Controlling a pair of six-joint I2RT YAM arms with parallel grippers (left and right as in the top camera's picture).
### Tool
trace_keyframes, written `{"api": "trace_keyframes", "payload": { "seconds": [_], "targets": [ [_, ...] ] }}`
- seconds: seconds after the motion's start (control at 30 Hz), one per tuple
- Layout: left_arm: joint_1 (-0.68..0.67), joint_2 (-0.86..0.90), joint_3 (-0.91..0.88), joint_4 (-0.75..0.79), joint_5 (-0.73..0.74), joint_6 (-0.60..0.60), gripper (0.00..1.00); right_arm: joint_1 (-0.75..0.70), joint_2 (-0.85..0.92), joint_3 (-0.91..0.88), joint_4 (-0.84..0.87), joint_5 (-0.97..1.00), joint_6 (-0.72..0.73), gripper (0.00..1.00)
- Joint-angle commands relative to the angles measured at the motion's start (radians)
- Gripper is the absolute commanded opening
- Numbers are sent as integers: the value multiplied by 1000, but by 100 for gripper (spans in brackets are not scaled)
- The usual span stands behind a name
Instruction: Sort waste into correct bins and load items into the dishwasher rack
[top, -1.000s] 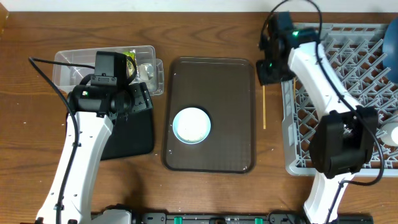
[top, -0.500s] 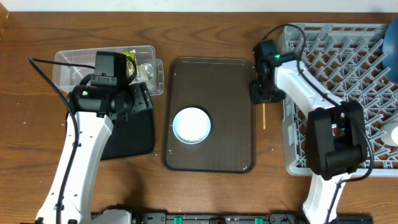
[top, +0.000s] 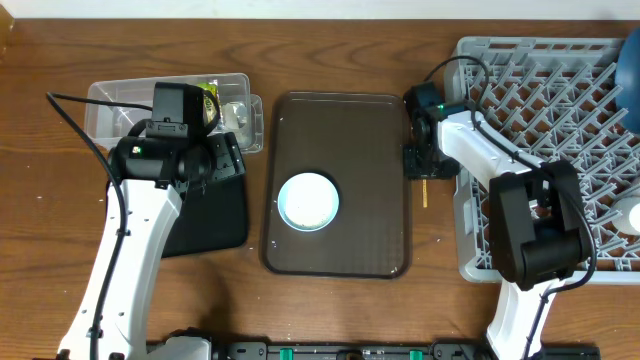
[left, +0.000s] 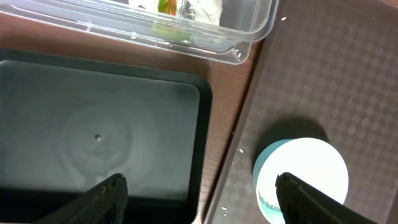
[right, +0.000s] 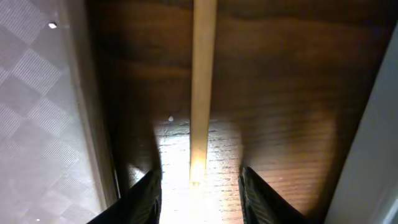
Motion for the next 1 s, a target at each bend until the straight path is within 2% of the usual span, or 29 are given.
{"api": "trace_keyframes", "payload": {
  "seconds": [0.0, 0.4, 0.7, 0.97],
  "targets": [
    [4, 2, -1, -6, -12, -1, 79, 9, 7, -5, 3, 21, 22, 38],
    [4, 2, -1, -6, -12, -1, 79, 9, 7, -46, 12, 16, 22, 30],
    [4, 2, -1, -6, -12, -1, 79, 9, 6, -58, 29, 13, 22, 1],
    [4, 2, -1, -6, -12, -1, 79, -23, -35, 31, -2, -60, -28, 1]
  ]
}}
